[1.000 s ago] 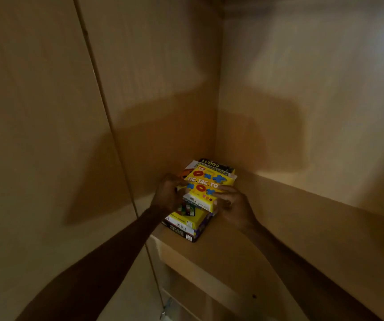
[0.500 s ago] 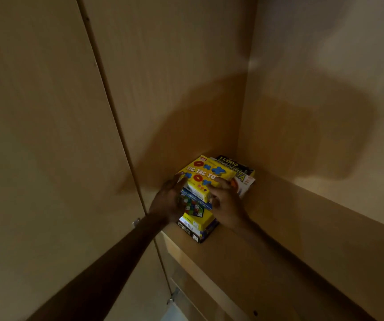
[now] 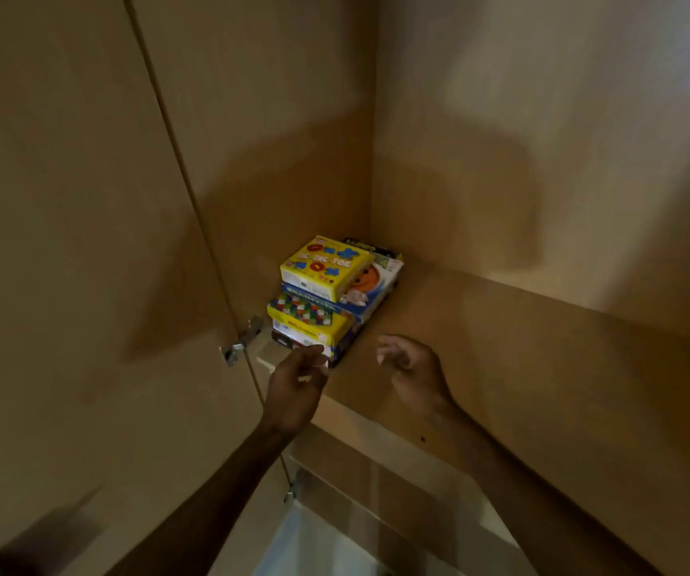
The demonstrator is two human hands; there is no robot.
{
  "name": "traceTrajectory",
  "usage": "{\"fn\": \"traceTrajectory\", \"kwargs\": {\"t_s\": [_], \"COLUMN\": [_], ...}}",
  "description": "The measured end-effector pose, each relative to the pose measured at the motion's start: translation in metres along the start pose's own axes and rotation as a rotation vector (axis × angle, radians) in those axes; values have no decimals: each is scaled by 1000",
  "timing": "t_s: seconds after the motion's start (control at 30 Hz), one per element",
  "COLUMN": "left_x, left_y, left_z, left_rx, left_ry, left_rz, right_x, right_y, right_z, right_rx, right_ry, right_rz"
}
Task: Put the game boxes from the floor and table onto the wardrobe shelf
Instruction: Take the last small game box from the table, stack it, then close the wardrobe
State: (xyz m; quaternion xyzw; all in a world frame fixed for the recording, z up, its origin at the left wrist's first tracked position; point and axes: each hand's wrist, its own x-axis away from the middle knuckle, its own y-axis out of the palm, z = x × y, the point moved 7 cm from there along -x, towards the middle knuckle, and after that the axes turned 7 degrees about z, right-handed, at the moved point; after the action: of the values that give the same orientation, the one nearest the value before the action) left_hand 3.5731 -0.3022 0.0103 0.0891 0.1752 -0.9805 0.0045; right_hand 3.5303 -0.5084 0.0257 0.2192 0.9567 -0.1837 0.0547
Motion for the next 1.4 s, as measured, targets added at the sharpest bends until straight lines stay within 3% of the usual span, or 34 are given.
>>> {"fn": "traceTrajectory", "kwargs": {"t_s": [0.23,0.5,0.97,1.13,1.33,1.4], "left_x": [117,264,553,658,733,748], "left_y": [-13,-54,-43,-15,36,53], "left_z": [-18,5,44,91,208,246], "left_rx": [222,229,297,264,311,313], "left_ry": [-88,-47,-86,-40,141,204], "left_rz": [-171,-308,-318,-421,-571,-628], "right_x": [161,336,609,700,770,769], "right_y": [-32,-72,-222,-299,-410,-441], "right_z": [21,-7,-26,-25,-60,-62], "right_rx": [99,26,13,72,170,162], "right_ry": [127,219,176,200,64,97], "right_rz": [151,278,321,380,707,806]}}
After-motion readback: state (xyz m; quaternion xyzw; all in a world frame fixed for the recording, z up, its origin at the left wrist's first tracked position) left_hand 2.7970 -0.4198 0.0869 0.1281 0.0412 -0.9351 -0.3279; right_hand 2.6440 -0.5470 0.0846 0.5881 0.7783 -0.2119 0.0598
